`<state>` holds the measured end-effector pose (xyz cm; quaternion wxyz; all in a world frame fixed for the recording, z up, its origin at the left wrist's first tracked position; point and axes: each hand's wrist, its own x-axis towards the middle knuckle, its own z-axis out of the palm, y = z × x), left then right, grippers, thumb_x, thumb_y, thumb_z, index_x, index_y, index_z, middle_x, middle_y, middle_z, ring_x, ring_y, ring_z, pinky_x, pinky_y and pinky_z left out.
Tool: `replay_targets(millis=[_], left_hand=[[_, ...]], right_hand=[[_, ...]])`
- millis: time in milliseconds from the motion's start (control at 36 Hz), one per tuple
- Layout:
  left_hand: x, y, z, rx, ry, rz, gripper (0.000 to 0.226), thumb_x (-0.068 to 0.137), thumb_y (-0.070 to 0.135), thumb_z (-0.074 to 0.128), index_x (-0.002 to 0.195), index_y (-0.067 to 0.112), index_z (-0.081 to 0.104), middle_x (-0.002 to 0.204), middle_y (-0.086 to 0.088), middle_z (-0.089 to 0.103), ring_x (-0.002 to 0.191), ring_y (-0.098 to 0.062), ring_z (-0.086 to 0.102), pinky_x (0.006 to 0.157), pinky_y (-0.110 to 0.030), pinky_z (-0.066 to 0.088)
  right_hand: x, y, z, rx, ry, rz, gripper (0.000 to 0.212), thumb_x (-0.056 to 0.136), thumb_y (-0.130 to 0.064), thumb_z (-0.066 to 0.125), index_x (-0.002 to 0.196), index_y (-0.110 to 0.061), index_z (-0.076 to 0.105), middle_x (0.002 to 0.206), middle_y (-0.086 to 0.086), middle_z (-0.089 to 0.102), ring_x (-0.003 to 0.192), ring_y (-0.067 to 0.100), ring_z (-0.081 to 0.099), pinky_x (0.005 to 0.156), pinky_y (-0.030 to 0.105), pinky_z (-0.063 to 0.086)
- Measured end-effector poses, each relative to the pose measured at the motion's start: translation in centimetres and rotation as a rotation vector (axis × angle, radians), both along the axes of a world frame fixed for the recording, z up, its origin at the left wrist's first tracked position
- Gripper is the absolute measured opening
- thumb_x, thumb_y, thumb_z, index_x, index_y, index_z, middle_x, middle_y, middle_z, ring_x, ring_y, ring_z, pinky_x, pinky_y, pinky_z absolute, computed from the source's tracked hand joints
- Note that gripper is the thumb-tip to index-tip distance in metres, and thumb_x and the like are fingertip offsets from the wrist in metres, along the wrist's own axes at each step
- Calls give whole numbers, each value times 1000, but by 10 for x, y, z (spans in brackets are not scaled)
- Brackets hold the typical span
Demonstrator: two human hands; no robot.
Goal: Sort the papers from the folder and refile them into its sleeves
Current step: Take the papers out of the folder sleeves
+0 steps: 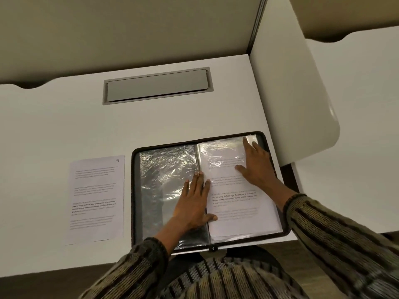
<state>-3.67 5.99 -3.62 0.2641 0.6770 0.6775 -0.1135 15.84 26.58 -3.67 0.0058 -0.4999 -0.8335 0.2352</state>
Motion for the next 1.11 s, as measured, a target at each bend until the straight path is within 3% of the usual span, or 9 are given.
replay_targets(millis=[111,278,444,667,750,861,944,1000,1111], left_hand=[[3,3,1,-13,-34,51,129,85,76,65,167,17,-16,168,-13,-38,155,-32,-37,131,-56,-8],[13,10,10,-49,13,79,128,88,70,69,166,11,-13,168,-17,-35,155,-35,-35,130,-58,-7],[21,17,14,-83,53,103,129,87,65,74,166,9,-12,169,-19,-32,155,-37,-33,130,-60,-5],[26,20,13,-74,39,150,131,83,61,80,166,9,-7,172,-17,-26,157,-36,-29,131,-59,-1],[25,21,11,-52,-11,198,128,81,66,78,166,10,1,174,-13,-19,160,-34,-22,131,-58,1],[26,26,12,51,-153,409,105,82,76,68,159,16,28,174,-5,7,162,-26,2,132,-52,15],[29,40,17,127,-199,561,73,89,66,69,141,19,51,157,0,36,149,-21,30,120,-43,36],[32,54,23,202,-244,728,53,92,66,67,119,21,63,133,2,54,128,-17,46,104,-38,47],[34,89,44,251,-432,1143,62,93,75,59,87,14,70,89,-2,73,84,-16,70,81,-37,58]], right_hand=[[-4,1,-6,33,146,-87,90,87,-39,80,160,-20,30,133,7,62,133,32,49,115,56,35],[-4,15,-10,42,112,-70,97,90,-32,80,164,-12,21,163,17,35,152,40,26,121,58,32],[0,28,-12,41,323,-212,70,89,-8,77,151,-8,44,145,14,50,132,32,48,111,51,44],[-7,42,5,58,372,-320,49,88,-15,81,128,-27,56,98,-5,67,83,17,65,74,37,57],[-7,45,9,76,353,-330,35,91,-20,80,117,-27,58,91,-6,72,76,19,67,63,32,51],[-3,39,14,170,341,-250,10,98,-30,70,97,-24,62,89,-5,70,77,20,66,59,28,42],[1,37,18,267,387,-165,8,95,-24,75,94,-20,67,103,-2,64,100,20,58,72,36,50],[4,36,19,305,426,-114,9,92,-21,79,95,-17,71,114,3,58,109,24,54,84,36,49],[7,29,26,185,506,-27,17,88,-22,84,91,-17,68,108,0,55,105,18,54,77,21,46]])
